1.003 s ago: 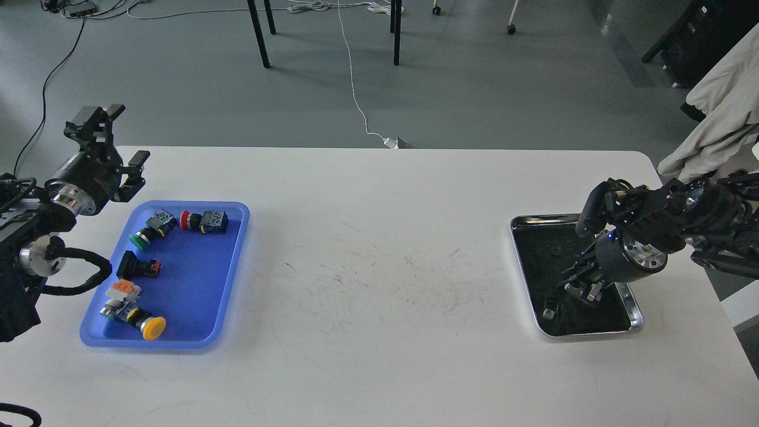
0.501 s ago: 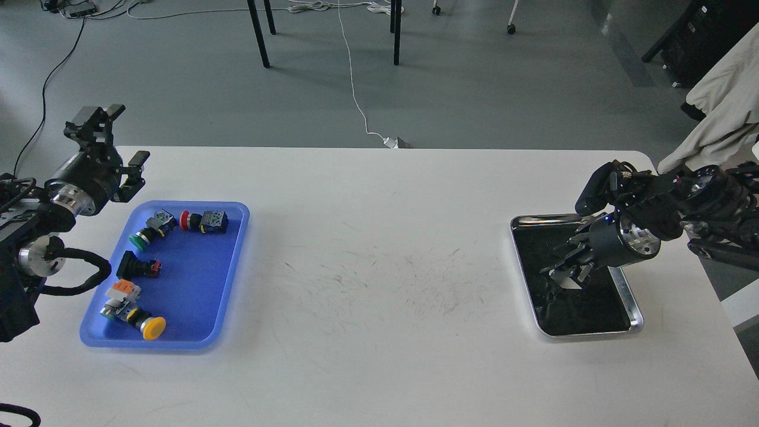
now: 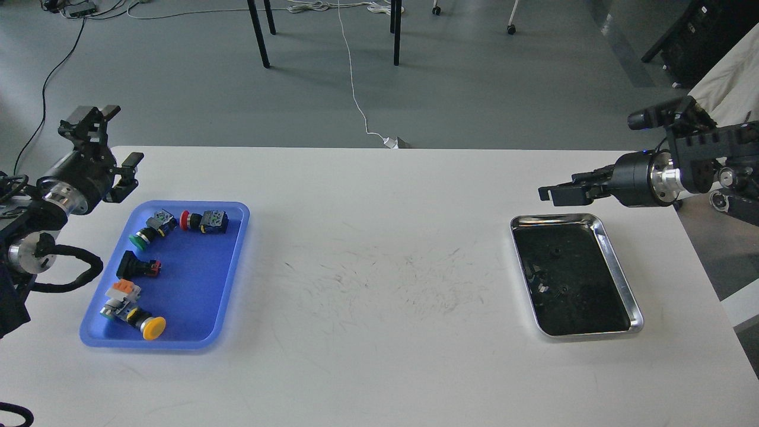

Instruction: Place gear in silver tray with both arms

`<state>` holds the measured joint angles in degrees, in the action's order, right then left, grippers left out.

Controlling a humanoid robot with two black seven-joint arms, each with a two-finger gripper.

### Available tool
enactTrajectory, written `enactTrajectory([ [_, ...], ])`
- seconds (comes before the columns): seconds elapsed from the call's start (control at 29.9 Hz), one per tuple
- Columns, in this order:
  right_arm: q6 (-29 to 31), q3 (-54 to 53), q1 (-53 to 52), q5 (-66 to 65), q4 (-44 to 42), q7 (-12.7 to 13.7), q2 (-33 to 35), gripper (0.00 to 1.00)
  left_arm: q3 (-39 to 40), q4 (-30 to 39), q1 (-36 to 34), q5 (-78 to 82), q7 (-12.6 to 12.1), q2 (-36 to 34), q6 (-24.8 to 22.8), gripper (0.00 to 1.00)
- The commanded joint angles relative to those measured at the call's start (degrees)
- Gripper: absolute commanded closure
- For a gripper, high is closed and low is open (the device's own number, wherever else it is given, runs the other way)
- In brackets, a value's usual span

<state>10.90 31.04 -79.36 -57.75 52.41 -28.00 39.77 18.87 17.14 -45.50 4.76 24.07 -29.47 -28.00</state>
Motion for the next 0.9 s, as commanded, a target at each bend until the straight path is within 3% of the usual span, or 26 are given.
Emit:
enactTrajectory([
  [0.0,-0.4,-4.4,3.8,9.7,-3.5,0.0,0.0,0.04,0.5,-0.1,-0.8,-0.1,-0.5,0.3,0.0,0.01],
  [0.2,-0.7,-16.8,12.3,19.9,-6.3,0.0,0.0,0.01,1.3,0.0,-1.6,-0.5,-1.5,0.5,0.0,0.01],
  [0.4,-1.3,-25.4,18.4,21.6,-11.2,0.0,-1.1,0.01,0.6,-0.4,-3.9,-0.5,-1.7,0.5,0.0,0.01],
  [0.53,-1.2,-26.3,18.6,24.7,-16.3,0.0,-6.2,0.01,1.1,-0.4,-5.2,-0.5,-7.0,1.1,0.0,0.01],
  [0.7,-1.3,-26.2,19.1,32.9,-16.9,0.0,-9.2,0.01,1.8,-1.1,-6.4,-1.0,-11.3,4.0,0.0,0.01],
  [0.87,-1.3,-28.9,19.1,44.7,-16.9,0.0,-11.6,0.01,4.7,-1.1,-6.6,-3.5,-12.6,5.3,0.0,0.01],
])
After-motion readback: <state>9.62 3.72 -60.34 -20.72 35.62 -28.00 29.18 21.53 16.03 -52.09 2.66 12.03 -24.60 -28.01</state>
